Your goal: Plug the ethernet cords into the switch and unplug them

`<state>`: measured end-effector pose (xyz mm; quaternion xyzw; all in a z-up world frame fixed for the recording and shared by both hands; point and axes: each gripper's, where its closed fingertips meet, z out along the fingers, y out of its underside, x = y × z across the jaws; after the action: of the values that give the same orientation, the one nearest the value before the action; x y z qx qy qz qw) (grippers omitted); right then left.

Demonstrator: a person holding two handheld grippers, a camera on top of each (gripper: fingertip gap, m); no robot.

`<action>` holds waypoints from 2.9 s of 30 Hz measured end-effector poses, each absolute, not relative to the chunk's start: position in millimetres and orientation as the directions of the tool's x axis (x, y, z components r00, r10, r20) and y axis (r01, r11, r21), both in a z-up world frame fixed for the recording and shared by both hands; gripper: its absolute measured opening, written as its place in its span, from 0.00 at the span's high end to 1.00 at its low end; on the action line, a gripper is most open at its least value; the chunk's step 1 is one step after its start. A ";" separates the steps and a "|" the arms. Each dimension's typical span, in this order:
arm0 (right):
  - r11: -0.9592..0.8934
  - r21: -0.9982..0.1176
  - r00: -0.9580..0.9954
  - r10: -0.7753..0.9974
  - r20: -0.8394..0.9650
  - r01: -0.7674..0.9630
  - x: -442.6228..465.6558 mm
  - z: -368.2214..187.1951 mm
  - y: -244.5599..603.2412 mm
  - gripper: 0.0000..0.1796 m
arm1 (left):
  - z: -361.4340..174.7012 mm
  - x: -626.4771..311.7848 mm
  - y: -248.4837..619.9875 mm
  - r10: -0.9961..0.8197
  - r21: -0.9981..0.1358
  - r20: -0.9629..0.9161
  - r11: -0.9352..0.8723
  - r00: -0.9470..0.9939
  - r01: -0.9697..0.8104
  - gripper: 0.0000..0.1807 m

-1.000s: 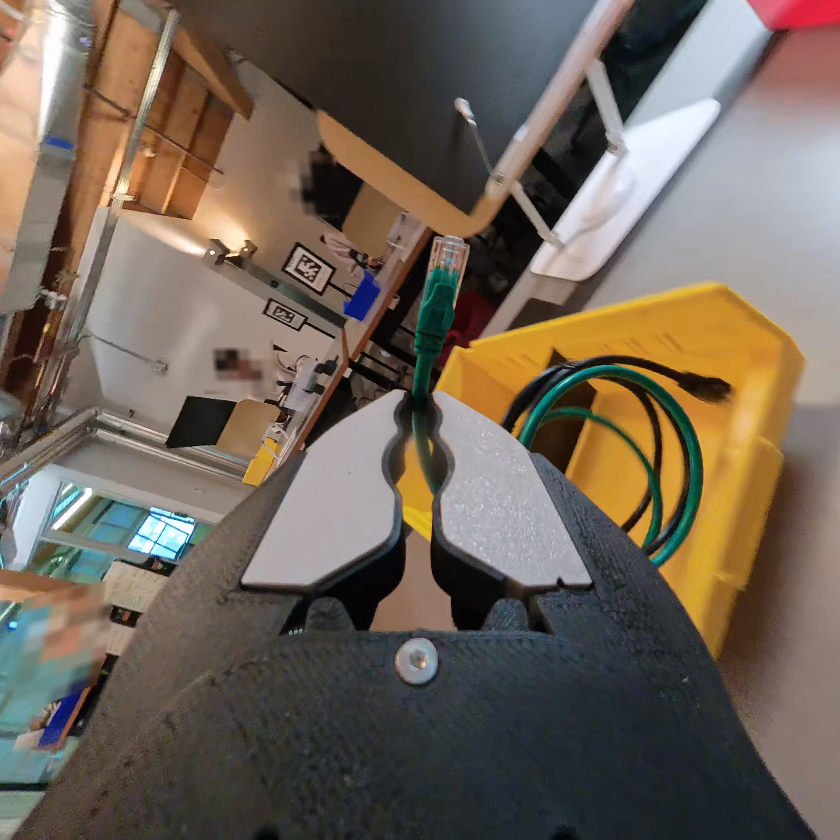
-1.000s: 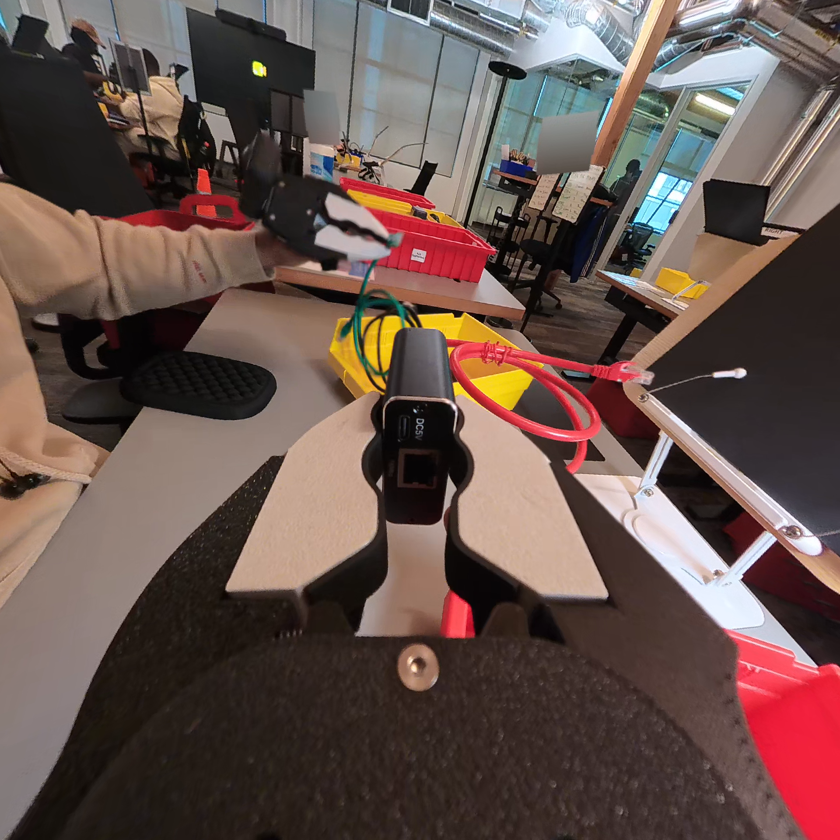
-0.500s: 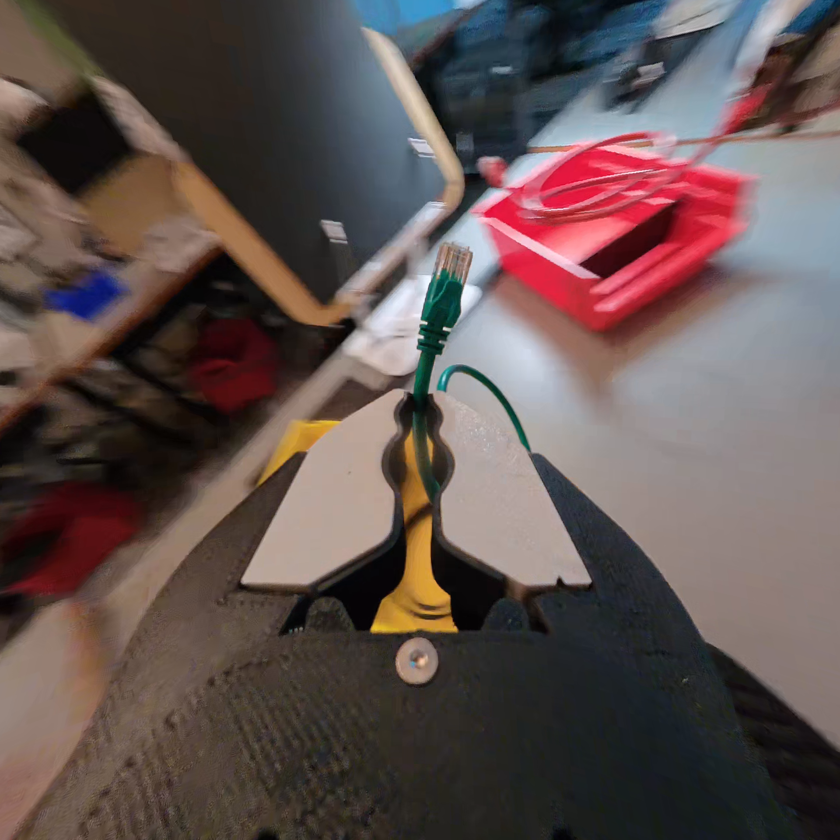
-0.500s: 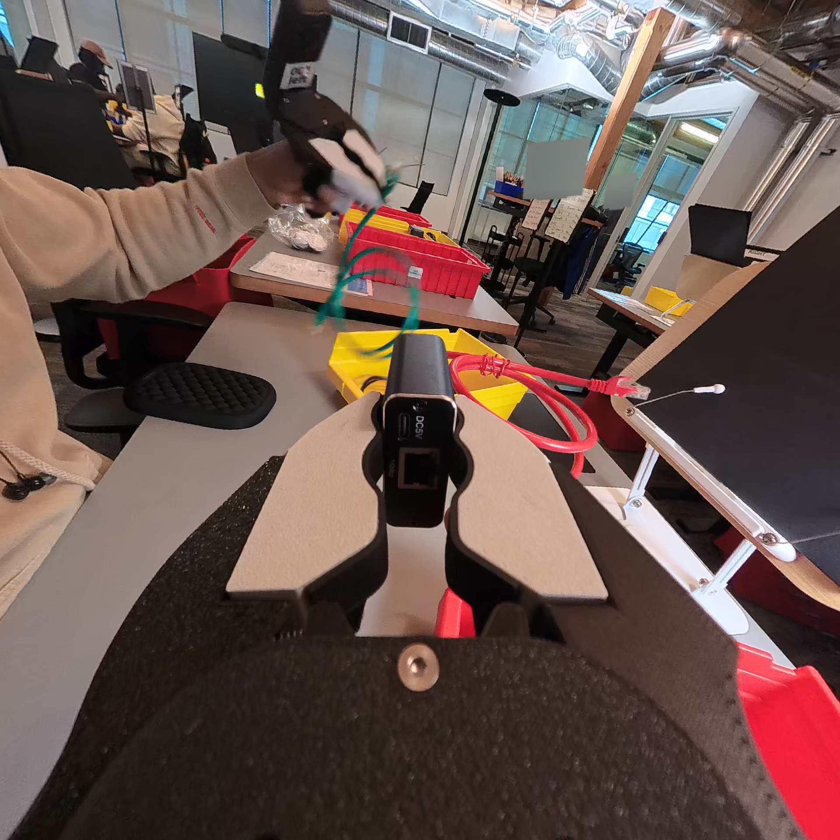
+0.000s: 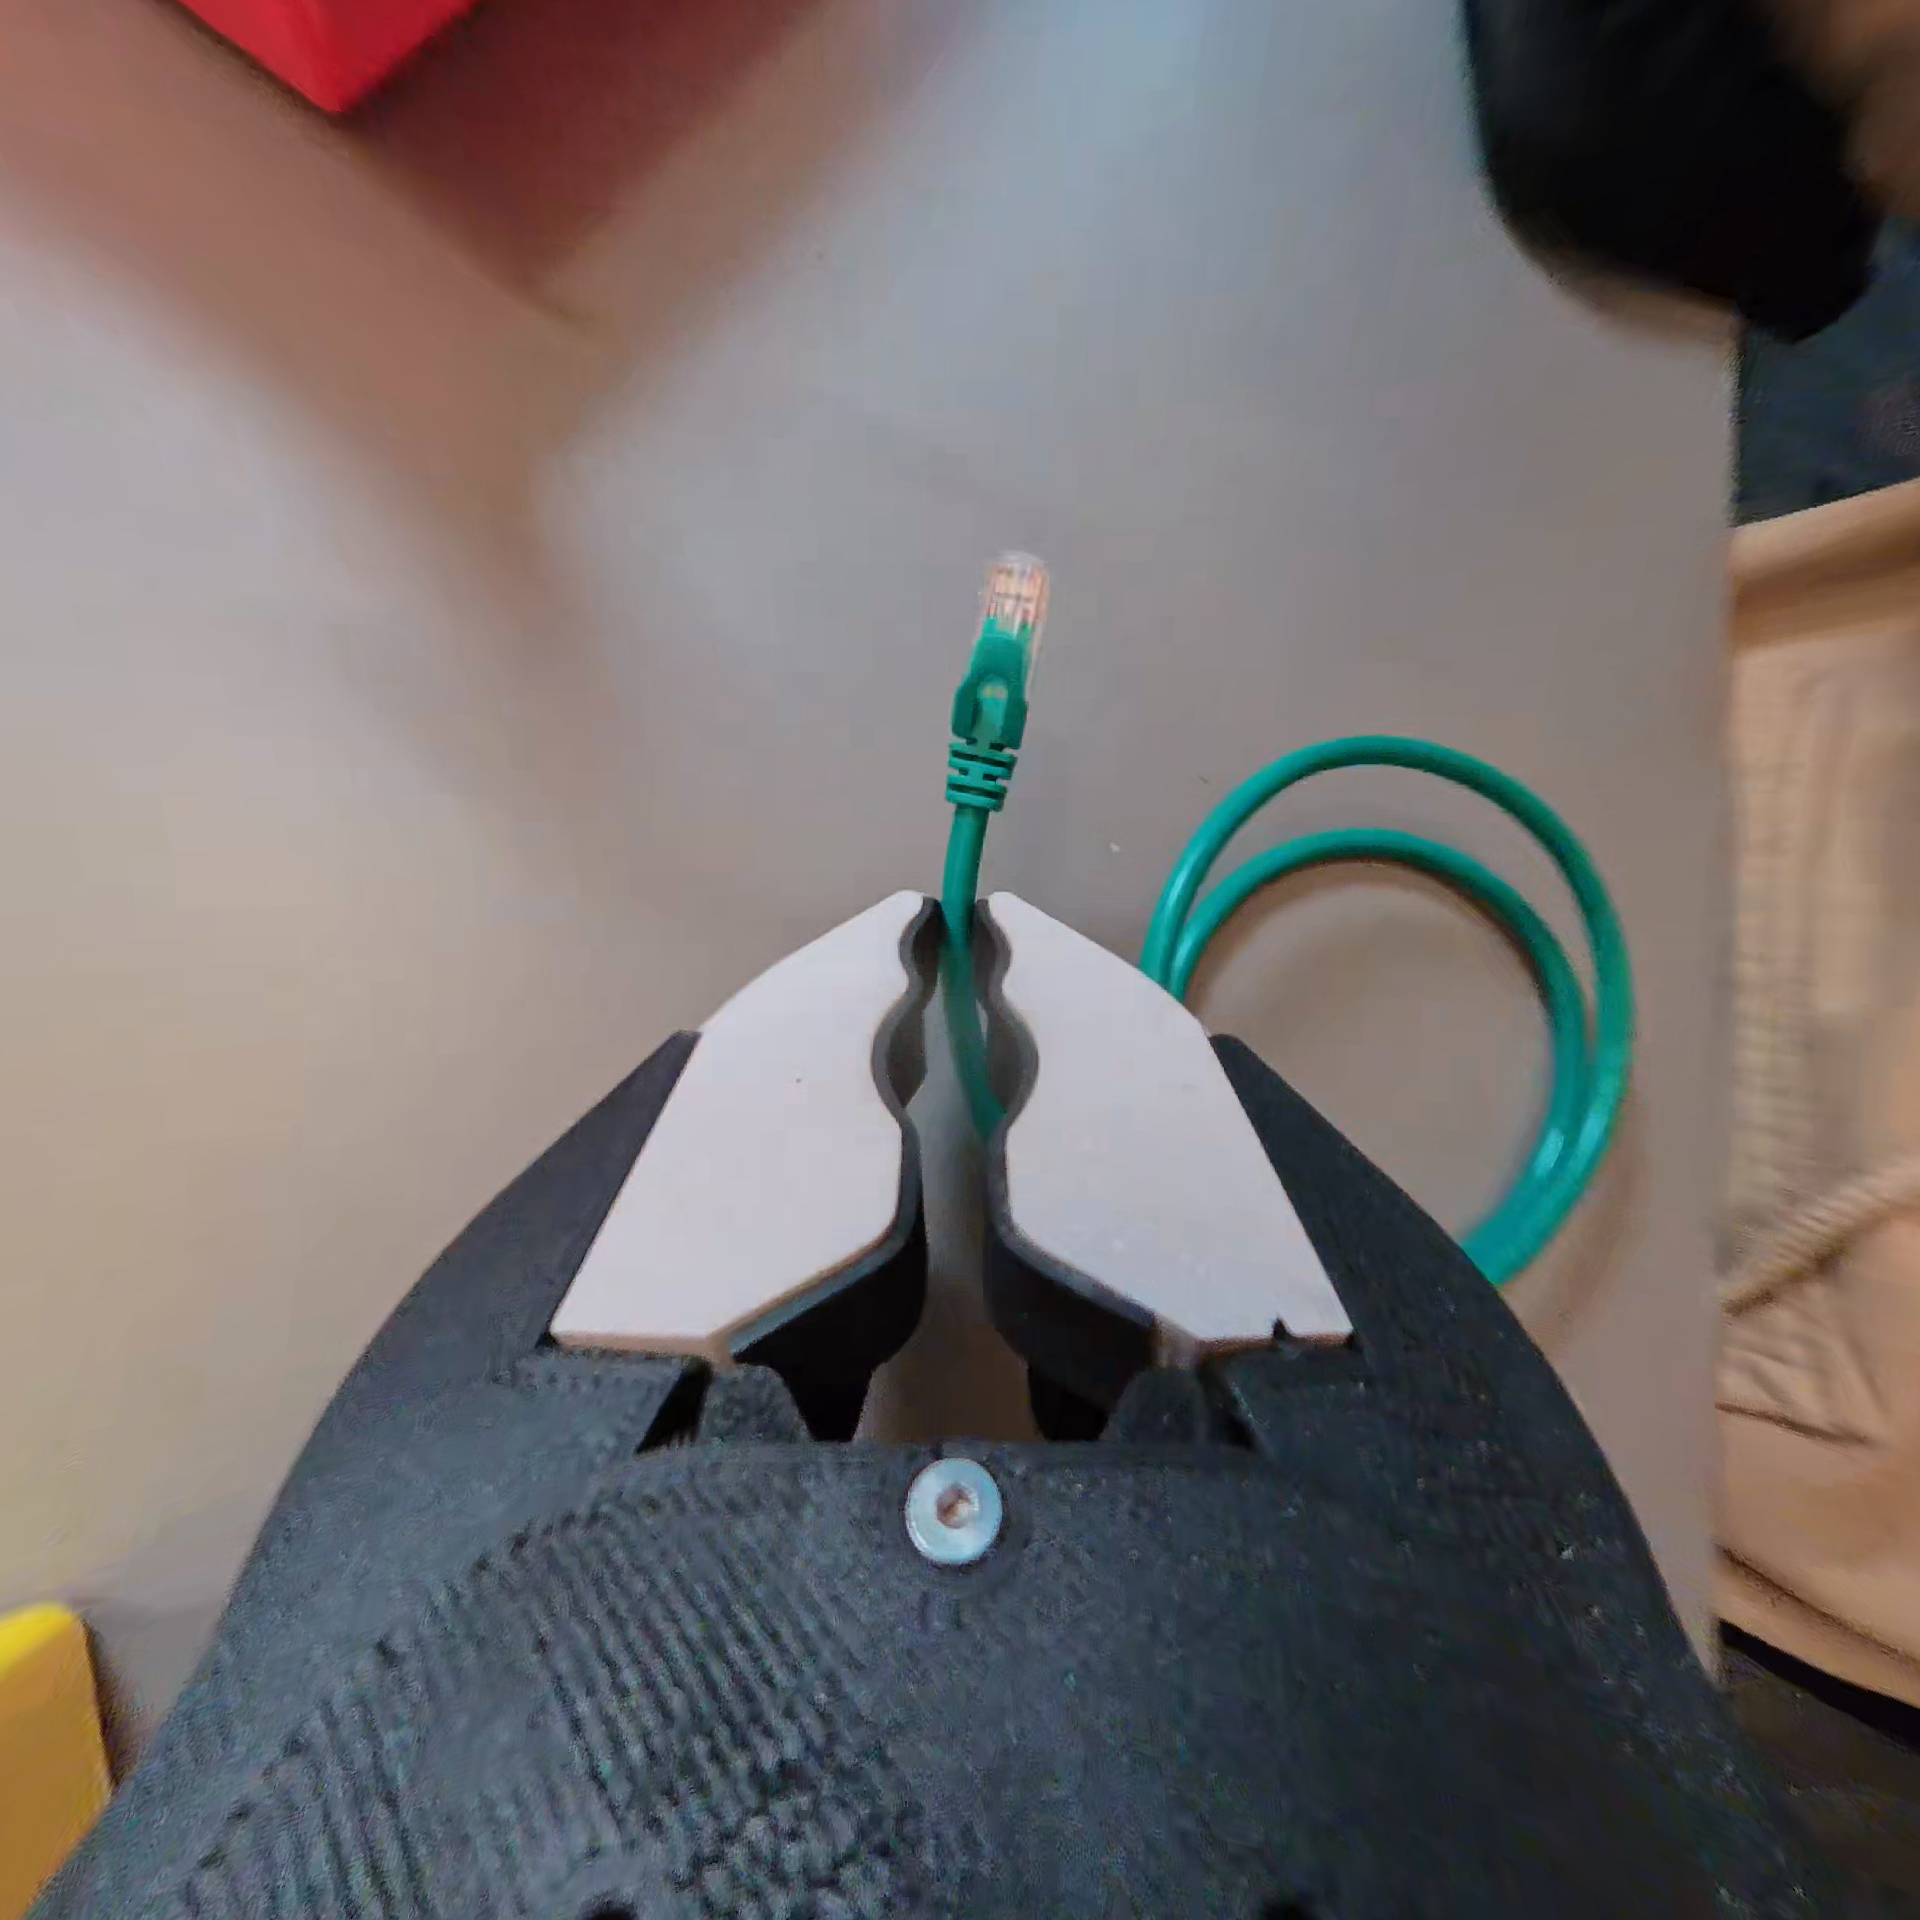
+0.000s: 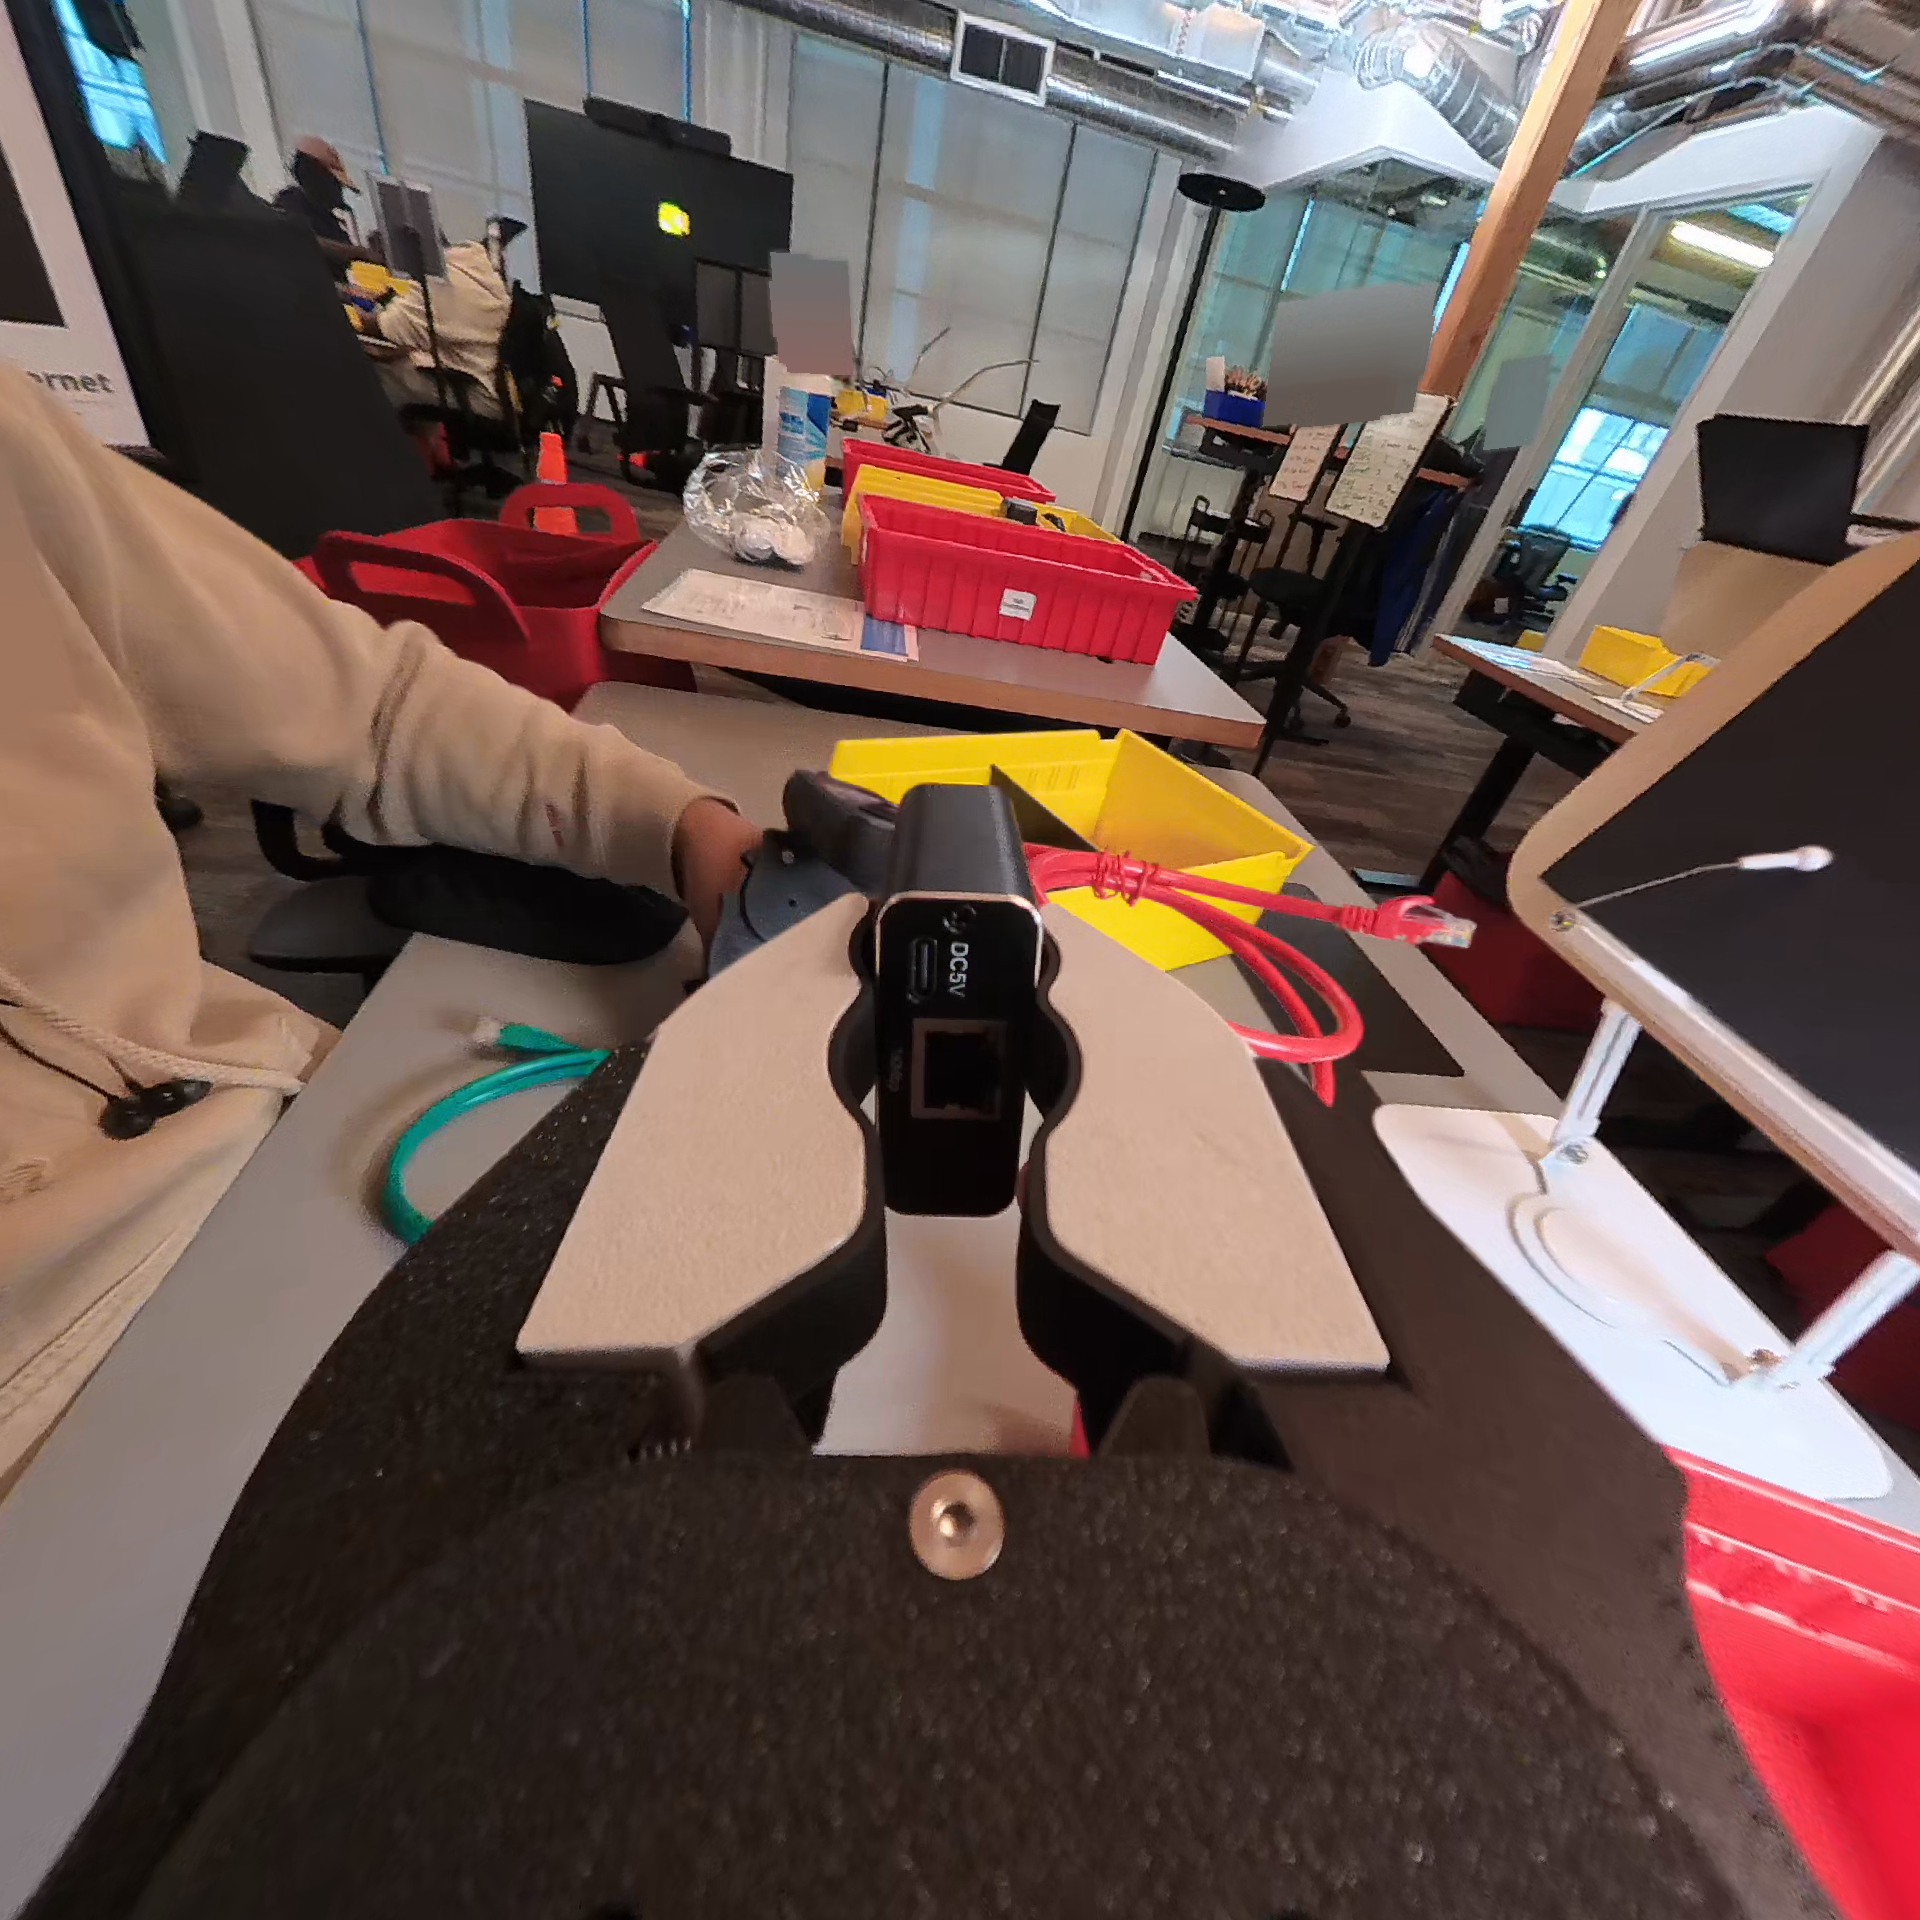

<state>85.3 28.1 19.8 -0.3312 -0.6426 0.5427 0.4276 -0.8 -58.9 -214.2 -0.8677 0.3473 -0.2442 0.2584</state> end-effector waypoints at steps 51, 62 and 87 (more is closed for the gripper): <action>0.127 -0.992 -0.491 0.865 0.102 0.017 65.7 -23.4 34.8 0.87 | -169.8 43.7 -41.9 -0.770 -0.855 -0.163 -0.202 0.616 -0.478 0.95; 0.145 -0.953 -0.708 0.701 -0.091 0.267 73.0 -71.0 -6.6 0.87 | -104.7 39.8 -67.0 -0.760 -0.750 0.448 -0.606 0.471 -0.266 0.95; 0.051 -0.849 -0.689 0.610 -0.391 0.526 66.0 -117.5 -20.3 0.87 | -149.8 63.0 -49.5 -0.705 -0.578 0.568 -0.709 0.424 -0.405 0.95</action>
<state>66.0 -20.3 -117.5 -0.3923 -0.7240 0.5662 0.0371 63.0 -49.5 -149.8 -0.8245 0.3368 -0.4178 0.1796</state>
